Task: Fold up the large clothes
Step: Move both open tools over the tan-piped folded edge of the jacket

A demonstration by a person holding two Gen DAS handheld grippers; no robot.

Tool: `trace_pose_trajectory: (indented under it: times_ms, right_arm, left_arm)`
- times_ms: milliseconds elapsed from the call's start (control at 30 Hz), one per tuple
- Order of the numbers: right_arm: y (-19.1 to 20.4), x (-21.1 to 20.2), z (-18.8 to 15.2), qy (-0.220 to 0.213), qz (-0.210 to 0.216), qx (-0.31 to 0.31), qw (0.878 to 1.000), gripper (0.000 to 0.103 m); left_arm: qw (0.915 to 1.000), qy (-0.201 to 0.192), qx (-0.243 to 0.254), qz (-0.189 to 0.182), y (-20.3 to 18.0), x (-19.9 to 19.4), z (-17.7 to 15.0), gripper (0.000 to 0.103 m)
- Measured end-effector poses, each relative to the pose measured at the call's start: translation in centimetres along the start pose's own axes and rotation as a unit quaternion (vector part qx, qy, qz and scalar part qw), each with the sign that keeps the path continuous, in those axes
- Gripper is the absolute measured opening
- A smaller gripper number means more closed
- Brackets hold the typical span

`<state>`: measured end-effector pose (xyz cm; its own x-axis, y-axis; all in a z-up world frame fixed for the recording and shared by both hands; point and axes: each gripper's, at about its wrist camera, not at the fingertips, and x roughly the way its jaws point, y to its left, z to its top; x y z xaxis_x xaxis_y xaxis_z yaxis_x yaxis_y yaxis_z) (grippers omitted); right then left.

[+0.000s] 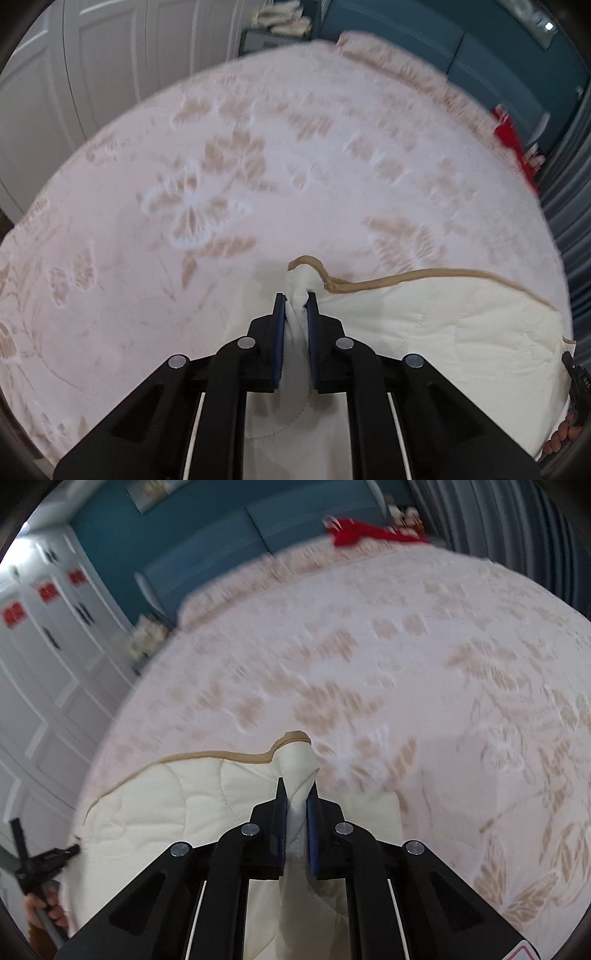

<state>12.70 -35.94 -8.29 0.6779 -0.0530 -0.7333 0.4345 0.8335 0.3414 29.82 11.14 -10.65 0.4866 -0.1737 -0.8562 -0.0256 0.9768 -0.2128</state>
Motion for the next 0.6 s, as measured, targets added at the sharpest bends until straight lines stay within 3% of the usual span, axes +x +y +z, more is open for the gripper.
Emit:
trace_pose_trajectory:
  times_ms: [133,500,600]
  right_arm:
    - [-1.8,4.2,-2.4,0.045,-0.03,0.015,0.998,0.008]
    - [-1.7,6.1,-4.7,0.028,-0.058,-0.026,0.998,0.008]
    - [-1.6,5.7,-4.1,0.039,-0.055,-0.029,0.997,0.011]
  left_arm:
    - [0.9996,0.004,0.011,0.024,0.2,2.9,-1.8,0.011]
    - [0.9939,-0.056,0.06,0.074,-1.3,4.1,-4.1,0.017]
    - [0.993,-0.058,0.065,0.079,-1.3,3.3,-3.8,0.024]
